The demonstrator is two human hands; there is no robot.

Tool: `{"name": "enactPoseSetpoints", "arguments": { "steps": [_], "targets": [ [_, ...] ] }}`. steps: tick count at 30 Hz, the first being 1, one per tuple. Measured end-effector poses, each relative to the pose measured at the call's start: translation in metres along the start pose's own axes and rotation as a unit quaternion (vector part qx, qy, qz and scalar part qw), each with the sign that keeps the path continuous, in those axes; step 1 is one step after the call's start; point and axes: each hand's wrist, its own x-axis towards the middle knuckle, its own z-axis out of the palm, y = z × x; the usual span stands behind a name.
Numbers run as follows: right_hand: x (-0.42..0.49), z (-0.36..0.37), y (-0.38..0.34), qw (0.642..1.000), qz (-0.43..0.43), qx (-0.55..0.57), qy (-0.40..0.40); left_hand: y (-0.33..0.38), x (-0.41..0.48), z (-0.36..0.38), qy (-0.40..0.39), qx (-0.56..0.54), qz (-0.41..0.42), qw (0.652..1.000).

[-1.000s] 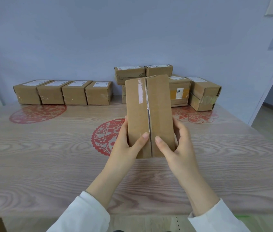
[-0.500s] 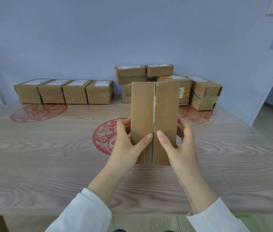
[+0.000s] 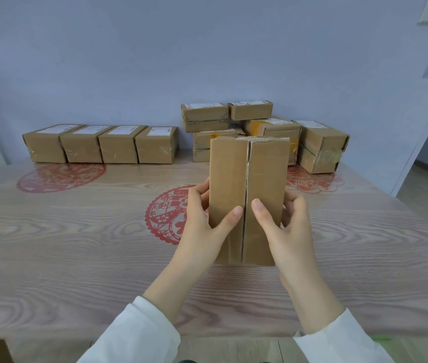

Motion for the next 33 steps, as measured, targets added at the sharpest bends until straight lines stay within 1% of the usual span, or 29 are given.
{"name": "enactPoseSetpoints", "arguments": {
  "steps": [7,14,17,21,25,29,33],
  "targets": [
    [-0.001,0.003,0.004,1.000,0.011,0.011,-0.013,0.006,0.004,-0.001,0.026,-0.009,0.004,1.000],
    [-0.003,0.001,-0.003,0.999,-0.005,-0.038,-0.014,0.006,0.000,-0.003,-0.017,0.029,0.023,0.999],
    [-0.003,0.001,-0.004,0.999,-0.014,-0.038,-0.024,0.006,0.005,-0.004,-0.011,0.045,0.033,0.998],
    [-0.003,0.001,-0.008,0.999,-0.010,-0.034,-0.034,0.005,0.004,-0.003,-0.012,0.024,0.029,0.999],
    [-0.003,-0.001,-0.009,0.999,-0.014,-0.035,-0.022,0.008,-0.001,-0.002,-0.021,0.010,0.026,0.999],
    [-0.005,0.001,-0.008,0.999,-0.014,-0.024,-0.031,0.015,0.005,-0.003,0.003,0.001,0.025,1.000],
    [-0.002,0.000,-0.011,0.999,-0.019,-0.013,-0.023,0.016,0.006,-0.004,-0.002,0.007,0.008,1.000]
  ]
}}
